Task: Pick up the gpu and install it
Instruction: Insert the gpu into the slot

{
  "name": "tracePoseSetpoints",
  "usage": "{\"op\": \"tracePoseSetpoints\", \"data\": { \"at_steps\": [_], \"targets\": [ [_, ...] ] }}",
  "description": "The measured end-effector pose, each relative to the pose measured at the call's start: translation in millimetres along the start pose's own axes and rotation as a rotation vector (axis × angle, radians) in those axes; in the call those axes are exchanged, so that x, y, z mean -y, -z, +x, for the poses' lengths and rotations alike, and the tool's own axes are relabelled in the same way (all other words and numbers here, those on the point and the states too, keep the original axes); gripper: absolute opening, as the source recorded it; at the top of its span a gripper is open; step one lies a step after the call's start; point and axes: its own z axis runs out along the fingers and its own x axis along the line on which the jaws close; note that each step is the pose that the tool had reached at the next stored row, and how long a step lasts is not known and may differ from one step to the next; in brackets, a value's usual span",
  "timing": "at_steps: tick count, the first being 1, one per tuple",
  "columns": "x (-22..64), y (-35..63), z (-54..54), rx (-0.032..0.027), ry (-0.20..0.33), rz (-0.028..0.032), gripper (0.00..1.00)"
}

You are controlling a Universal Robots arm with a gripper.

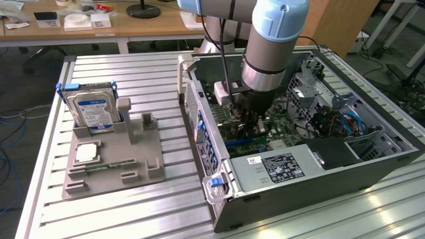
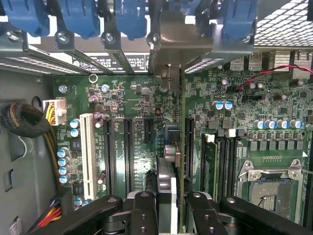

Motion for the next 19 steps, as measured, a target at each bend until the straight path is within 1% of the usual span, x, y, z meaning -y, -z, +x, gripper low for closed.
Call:
{"op": "tracePoseSetpoints", "data": {
  "at_steps": [9,16,19],
  "targets": [
    [-0.3,-5.9,0.3,0.0001,0.0,-0.0003,0.28],
    [-1.0,-7.0,0.4,0.0,0.0,-0.0004,0.28],
    [-2.0,-12.7,0.7,0.0,0.0,-0.0004,0.28]
  ]
}}
